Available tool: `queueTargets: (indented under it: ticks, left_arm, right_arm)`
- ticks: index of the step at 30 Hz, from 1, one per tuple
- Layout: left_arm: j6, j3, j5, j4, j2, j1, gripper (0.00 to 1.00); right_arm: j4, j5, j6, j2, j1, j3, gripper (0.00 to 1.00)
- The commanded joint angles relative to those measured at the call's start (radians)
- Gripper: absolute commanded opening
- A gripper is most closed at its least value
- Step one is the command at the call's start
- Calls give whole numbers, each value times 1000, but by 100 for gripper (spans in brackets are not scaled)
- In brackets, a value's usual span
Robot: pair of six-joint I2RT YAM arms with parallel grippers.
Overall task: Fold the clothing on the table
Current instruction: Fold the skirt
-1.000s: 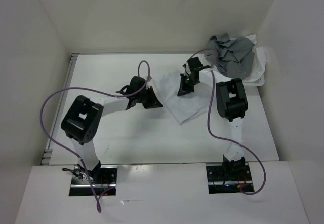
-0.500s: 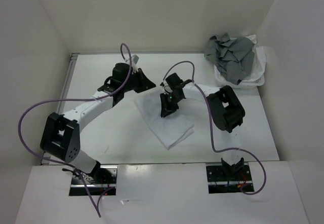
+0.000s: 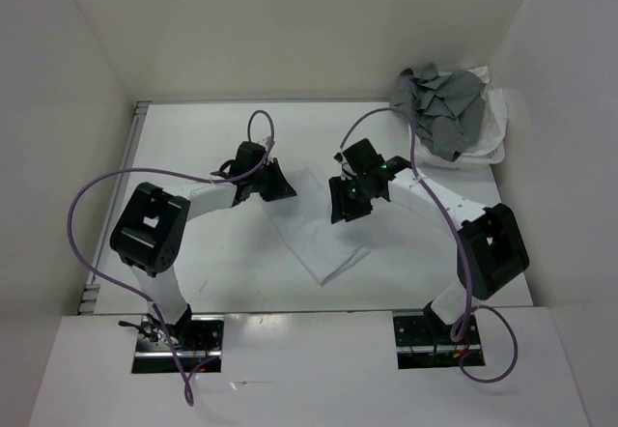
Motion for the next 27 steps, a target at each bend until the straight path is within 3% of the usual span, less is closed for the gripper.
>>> queueTargets:
  ticks: [1,7,13,20,27]
  left_arm:
    - [5,28,-22,49,52,2,0]
    - [5,75,-74,58,154,2,0]
    - [5,139,-85,58,222,21,0]
    - [5,190,-67,58,254,86,0]
    - [-27,83,-44,89,176,171,0]
  right_arm:
    - [-78,34,23,-88,-1,-79,50]
    - [-132,38,69,-172,23,-104,57]
    - [-128,-12,118,-162,23,-157,58]
    - [-27,-23,281,-172,23,-263,58]
    - [150,-56,499,-190,23,-373,61]
